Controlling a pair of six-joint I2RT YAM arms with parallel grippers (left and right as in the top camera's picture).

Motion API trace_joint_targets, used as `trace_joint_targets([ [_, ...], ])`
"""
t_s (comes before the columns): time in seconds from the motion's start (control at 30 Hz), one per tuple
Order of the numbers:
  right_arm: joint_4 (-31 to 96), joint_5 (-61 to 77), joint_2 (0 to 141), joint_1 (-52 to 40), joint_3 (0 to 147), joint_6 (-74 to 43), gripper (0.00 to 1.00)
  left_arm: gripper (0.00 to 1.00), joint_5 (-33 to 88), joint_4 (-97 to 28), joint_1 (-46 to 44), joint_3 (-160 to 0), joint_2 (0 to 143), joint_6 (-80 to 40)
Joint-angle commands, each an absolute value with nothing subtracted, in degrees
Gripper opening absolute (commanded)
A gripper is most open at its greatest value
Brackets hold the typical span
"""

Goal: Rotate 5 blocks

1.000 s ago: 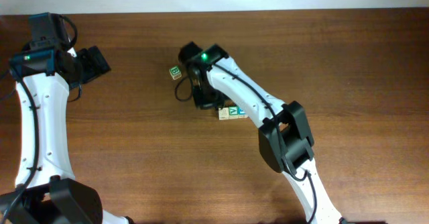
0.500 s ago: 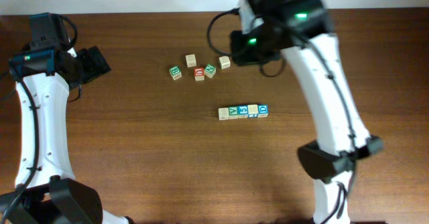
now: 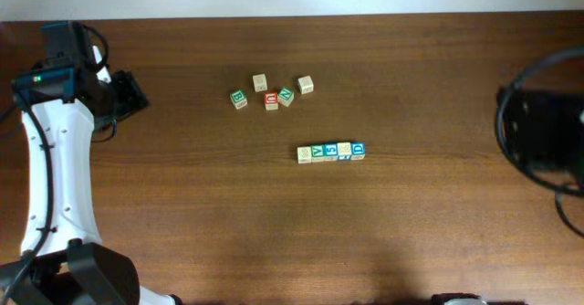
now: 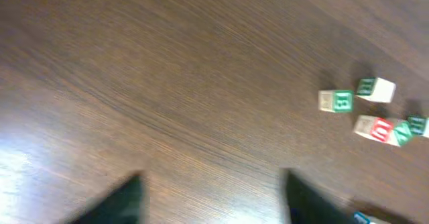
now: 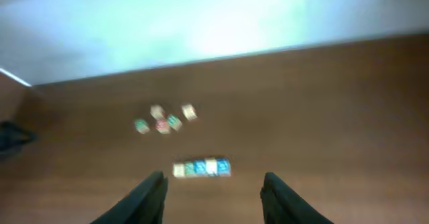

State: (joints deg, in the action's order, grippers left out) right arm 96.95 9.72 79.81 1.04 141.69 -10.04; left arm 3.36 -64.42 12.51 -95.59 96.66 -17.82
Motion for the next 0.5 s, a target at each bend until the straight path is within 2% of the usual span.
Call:
trace_joint_targets([
  [0.0, 97.3, 14.17, 81.38, 6.13, 127.02, -4.14, 0.49, 0.31, 8.27, -64.55, 9.67, -96.47, 96.55, -21.1],
  [0.07, 96.71, 18.87, 82.39, 7.31, 120.01, -0.14, 0.49, 0.19, 8.14, -63.94, 6.81, -96.47, 96.66, -21.21],
  [0.23, 90.02, 21.63, 87.37, 7.92, 105.93, 2.15, 0.45, 0.0, 8.16, -61.78, -1.28, -96.47, 97.49, -21.21],
  [0.47, 80.27, 24.53, 100.18, 7.9, 98.1, 2.17, 0.31, 0.0, 8.03, -61.32, -11.86, -96.47, 100.66, -21.47],
])
